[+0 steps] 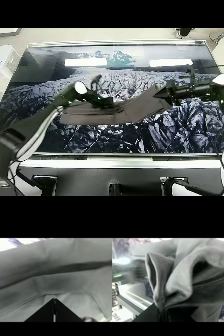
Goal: Fold the clothes and pants, and hang the long-sleeved shirts on hangers.
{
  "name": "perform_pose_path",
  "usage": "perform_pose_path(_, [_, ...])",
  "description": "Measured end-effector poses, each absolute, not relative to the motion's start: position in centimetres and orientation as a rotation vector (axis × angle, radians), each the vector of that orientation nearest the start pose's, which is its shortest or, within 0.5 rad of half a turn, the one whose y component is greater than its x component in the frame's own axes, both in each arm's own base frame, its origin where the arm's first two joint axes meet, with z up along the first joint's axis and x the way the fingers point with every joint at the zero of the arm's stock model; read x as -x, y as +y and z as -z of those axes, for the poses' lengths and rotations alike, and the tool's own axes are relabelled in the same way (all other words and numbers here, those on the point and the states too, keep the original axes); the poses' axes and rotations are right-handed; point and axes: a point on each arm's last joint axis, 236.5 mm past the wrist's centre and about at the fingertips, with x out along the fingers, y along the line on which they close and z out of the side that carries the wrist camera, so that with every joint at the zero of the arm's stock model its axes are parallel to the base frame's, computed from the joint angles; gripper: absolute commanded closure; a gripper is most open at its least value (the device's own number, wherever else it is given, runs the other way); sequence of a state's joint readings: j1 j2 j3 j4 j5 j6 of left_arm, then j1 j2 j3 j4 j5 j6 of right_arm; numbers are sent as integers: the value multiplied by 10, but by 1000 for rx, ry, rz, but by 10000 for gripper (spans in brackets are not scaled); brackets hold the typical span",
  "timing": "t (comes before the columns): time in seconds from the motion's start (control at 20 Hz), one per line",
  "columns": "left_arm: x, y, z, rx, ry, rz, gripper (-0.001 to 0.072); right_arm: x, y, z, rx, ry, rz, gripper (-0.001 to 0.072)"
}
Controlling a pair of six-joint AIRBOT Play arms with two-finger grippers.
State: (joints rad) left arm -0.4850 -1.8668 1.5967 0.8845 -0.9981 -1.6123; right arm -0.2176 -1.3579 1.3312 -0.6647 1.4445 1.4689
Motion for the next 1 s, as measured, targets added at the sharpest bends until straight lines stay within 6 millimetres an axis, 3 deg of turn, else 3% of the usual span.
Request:
perform_pose_path(0.2, [-383,-410,69,505,1450,675,684,-381,109,-146,-764,1158,-544,669])
perform_pose_path(0.6, [-346,-518,61,864,1439,711,685,-360,118,-184,-740,1089,-577,669])
perform_pose_path(0.7, [-341,-536,59,942,1435,700,686,-358,119,-188,-742,1082,-575,669])
perform_pose_path(0.85, [-348,-539,56,964,1397,708,687,-359,119,-189,-755,1078,-566,669])
perform_pose_path(1.0, [-377,-505,46,865,1344,735,687,-361,134,-183,-751,1102,-592,669])
